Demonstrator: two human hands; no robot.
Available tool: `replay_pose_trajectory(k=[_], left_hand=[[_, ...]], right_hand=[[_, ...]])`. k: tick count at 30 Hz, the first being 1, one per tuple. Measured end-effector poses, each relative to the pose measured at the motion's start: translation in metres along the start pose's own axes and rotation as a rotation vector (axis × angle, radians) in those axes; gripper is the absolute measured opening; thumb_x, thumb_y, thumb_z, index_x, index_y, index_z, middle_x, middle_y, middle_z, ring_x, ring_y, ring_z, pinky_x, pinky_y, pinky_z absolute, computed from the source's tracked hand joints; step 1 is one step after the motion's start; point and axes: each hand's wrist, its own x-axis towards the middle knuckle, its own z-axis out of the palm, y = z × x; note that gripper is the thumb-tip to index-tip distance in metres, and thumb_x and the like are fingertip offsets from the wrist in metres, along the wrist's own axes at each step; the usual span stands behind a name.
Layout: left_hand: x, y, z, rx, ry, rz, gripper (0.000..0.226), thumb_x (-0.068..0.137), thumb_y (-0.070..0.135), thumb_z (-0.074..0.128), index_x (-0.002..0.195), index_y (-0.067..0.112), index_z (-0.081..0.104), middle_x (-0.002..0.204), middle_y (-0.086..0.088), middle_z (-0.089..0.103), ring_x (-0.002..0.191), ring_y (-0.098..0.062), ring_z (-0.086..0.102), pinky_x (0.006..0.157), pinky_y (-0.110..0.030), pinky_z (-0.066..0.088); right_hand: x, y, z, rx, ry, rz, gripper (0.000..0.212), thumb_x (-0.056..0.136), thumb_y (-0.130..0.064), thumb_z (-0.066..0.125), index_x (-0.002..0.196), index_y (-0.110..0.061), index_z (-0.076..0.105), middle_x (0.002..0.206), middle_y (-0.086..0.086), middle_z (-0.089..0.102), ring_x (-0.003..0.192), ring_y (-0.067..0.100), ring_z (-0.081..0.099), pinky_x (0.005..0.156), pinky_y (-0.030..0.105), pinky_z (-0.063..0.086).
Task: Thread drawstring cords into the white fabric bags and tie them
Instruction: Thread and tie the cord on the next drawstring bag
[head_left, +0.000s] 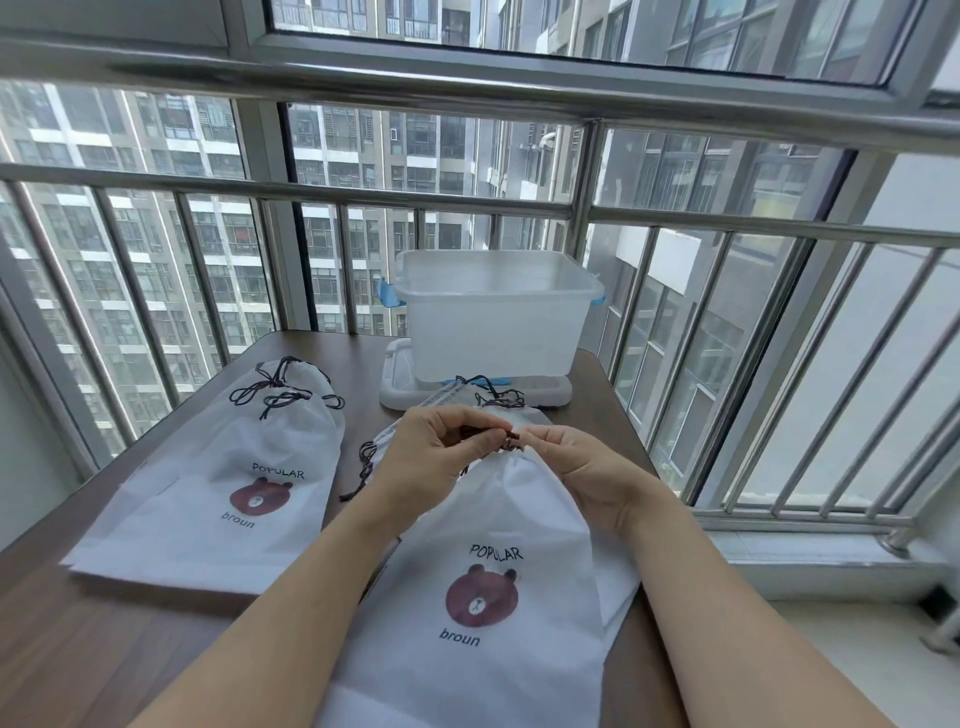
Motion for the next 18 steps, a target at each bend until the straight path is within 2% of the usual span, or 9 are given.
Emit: replay_pose_trajectory(k=[3,4,6,8,12,15,16,17,18], left_hand=[[0.000,0.002,-0.001,-0.020,0.001,0.003,0.016,0.084,-0.004,0.070,0.091,0.008,0.077,0.083,-0.006,0.077,0.079,-0.014,0.071,0.077,-0.021,0.055],[-0.001,0.003,0.000,-0.033,-0.005,0.004,0.016,0.084,-0.006,0.070,0.091,0.008,0.076,0.083,-0.005,0.077,0.079,-0.012,0.071,0.076,-0.020,0.054],[-0.001,0.005,0.002,-0.045,-0.008,0.014,0.019,0.083,-0.009,0.069,0.091,0.007,0.076,0.083,-0.002,0.077,0.078,-0.011,0.072,0.075,-0.017,0.053],[-0.001,0.005,0.003,-0.028,0.008,0.036,0.021,0.081,-0.010,0.070,0.090,0.008,0.076,0.083,-0.001,0.078,0.078,-0.010,0.073,0.075,-0.016,0.053],[-0.001,0.002,0.006,0.086,0.075,0.088,0.023,0.080,-0.005,0.075,0.088,0.016,0.078,0.084,0.003,0.078,0.080,-0.008,0.073,0.076,-0.016,0.053],[-0.002,0.001,0.006,0.146,0.122,0.111,0.019,0.081,-0.002,0.077,0.089,0.015,0.079,0.083,0.003,0.078,0.079,-0.009,0.073,0.075,-0.016,0.053],[-0.001,0.001,0.006,0.169,0.141,0.120,0.017,0.081,-0.001,0.077,0.089,0.014,0.079,0.083,0.004,0.078,0.078,-0.009,0.073,0.074,-0.016,0.053],[-0.001,0.000,0.006,0.190,0.156,0.133,0.016,0.081,0.000,0.078,0.089,0.014,0.079,0.082,0.004,0.077,0.077,-0.009,0.073,0.073,-0.016,0.053],[-0.001,-0.001,0.006,0.204,0.166,0.148,0.015,0.081,0.000,0.078,0.089,0.013,0.080,0.083,0.003,0.077,0.078,-0.010,0.073,0.073,-0.017,0.053]], right_hand=[[0.002,0.002,-0.001,0.073,0.017,-0.021,0.044,0.090,-0.026,0.071,0.122,0.003,0.064,0.114,0.021,0.068,0.100,0.030,0.069,0.092,0.040,0.057],[0.003,0.003,-0.001,0.097,0.028,-0.032,0.057,0.088,-0.027,0.076,0.129,0.008,0.058,0.124,0.028,0.063,0.109,0.035,0.064,0.103,0.047,0.052],[0.008,0.006,-0.002,0.154,0.038,-0.047,0.077,0.089,-0.031,0.077,0.142,0.013,0.042,0.147,0.040,0.039,0.128,0.044,0.047,0.119,0.059,0.029],[0.011,0.007,-0.001,0.203,0.075,-0.050,0.077,0.093,-0.035,0.072,0.145,0.012,0.039,0.153,0.041,0.026,0.134,0.047,0.038,0.121,0.062,0.022],[0.015,0.007,0.003,0.275,0.102,-0.065,0.070,0.098,-0.038,0.060,0.145,0.011,0.042,0.153,0.036,0.034,0.144,0.051,0.032,0.116,0.055,0.035],[0.021,0.009,0.003,0.324,0.117,-0.106,0.080,0.091,-0.035,0.074,0.145,0.014,0.039,0.151,0.038,0.037,0.143,0.050,0.034,0.117,0.058,0.033],[0.022,0.007,0.003,0.333,0.119,-0.131,0.076,0.088,-0.031,0.077,0.140,0.014,0.044,0.145,0.037,0.045,0.137,0.048,0.044,0.116,0.057,0.035],[0.023,0.005,0.003,0.333,0.149,-0.157,0.066,0.085,-0.025,0.080,0.131,0.013,0.055,0.132,0.034,0.058,0.123,0.042,0.059,0.111,0.053,0.044],[0.023,0.004,0.002,0.333,0.175,-0.168,0.050,0.080,-0.021,0.080,0.118,0.007,0.065,0.113,0.024,0.068,0.104,0.031,0.069,0.099,0.044,0.055]])
